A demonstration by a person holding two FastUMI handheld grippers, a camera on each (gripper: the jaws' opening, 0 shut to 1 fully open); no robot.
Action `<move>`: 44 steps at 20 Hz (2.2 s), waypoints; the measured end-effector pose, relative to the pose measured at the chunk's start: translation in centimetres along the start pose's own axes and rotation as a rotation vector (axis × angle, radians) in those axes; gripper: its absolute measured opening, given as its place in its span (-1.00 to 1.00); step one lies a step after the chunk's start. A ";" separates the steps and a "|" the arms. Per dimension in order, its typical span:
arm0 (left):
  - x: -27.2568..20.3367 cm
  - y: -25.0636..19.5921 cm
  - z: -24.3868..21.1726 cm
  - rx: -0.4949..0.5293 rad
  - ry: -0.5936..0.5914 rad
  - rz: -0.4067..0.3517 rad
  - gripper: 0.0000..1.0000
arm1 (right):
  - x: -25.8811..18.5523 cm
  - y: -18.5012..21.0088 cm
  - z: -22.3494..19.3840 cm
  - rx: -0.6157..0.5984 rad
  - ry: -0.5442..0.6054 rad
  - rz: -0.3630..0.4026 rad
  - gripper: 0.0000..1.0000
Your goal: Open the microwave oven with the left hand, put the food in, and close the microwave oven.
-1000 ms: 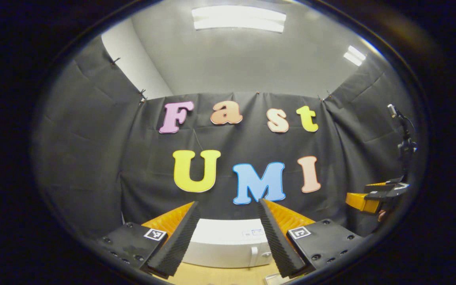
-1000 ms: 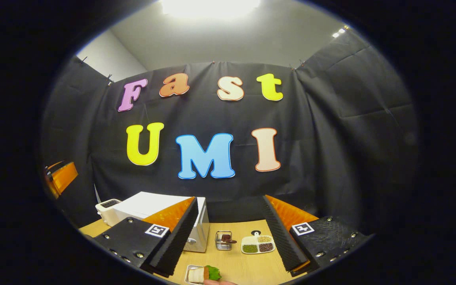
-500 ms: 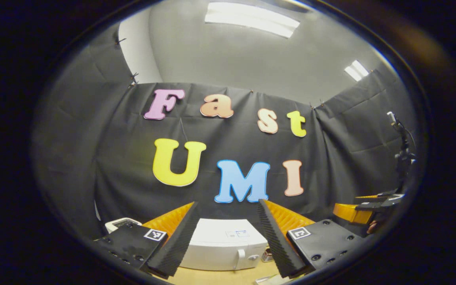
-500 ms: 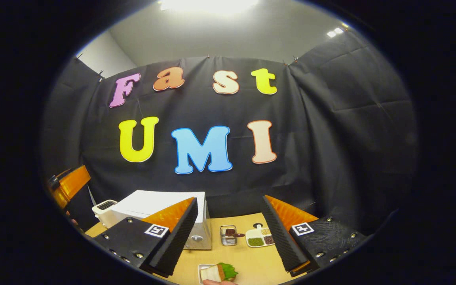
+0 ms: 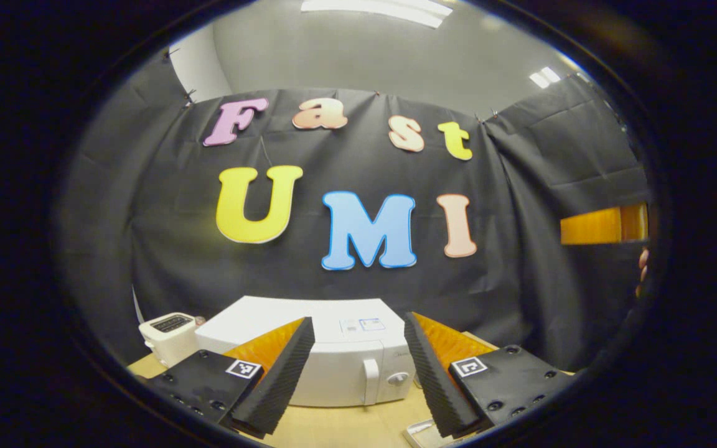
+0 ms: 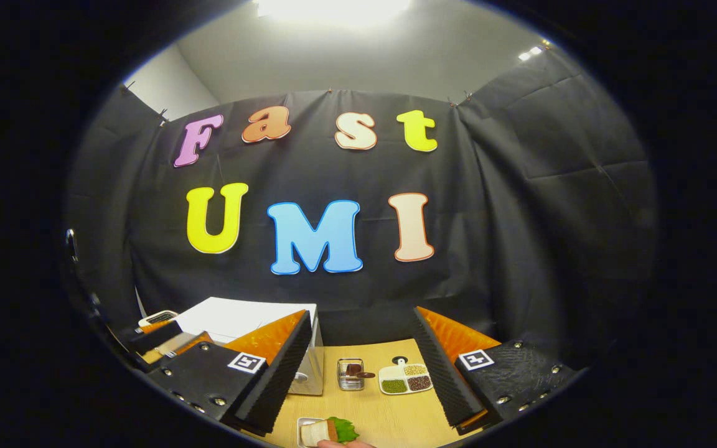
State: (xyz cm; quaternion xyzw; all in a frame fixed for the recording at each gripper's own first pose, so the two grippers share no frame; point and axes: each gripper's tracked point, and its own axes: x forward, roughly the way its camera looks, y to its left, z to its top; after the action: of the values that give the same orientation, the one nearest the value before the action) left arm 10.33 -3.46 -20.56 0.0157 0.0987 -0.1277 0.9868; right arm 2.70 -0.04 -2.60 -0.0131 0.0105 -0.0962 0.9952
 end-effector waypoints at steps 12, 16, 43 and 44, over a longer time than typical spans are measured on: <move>10.9 -0.3 -16.8 -0.033 0.343 0.021 0.54 | 2.7 -2.5 -2.5 -0.042 0.088 0.009 0.94; 12.3 -1.7 -17.3 -0.019 0.366 -0.006 -0.09 | 2.6 -3.8 -3.3 -0.038 0.112 -0.019 0.94; -7.4 2.6 -16.8 0.080 0.534 -0.427 -0.86 | -1.5 1.4 -6.2 0.007 0.200 0.073 0.94; -9.1 3.7 -16.8 0.093 0.548 -0.451 -0.87 | -1.7 2.1 -6.3 0.007 0.201 0.081 0.94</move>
State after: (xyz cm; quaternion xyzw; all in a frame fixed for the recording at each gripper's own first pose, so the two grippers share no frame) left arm -0.62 3.30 -35.23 0.0719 0.3549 -0.3375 0.8689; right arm 1.25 2.19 -8.89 0.0005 0.1102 -0.0567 0.9923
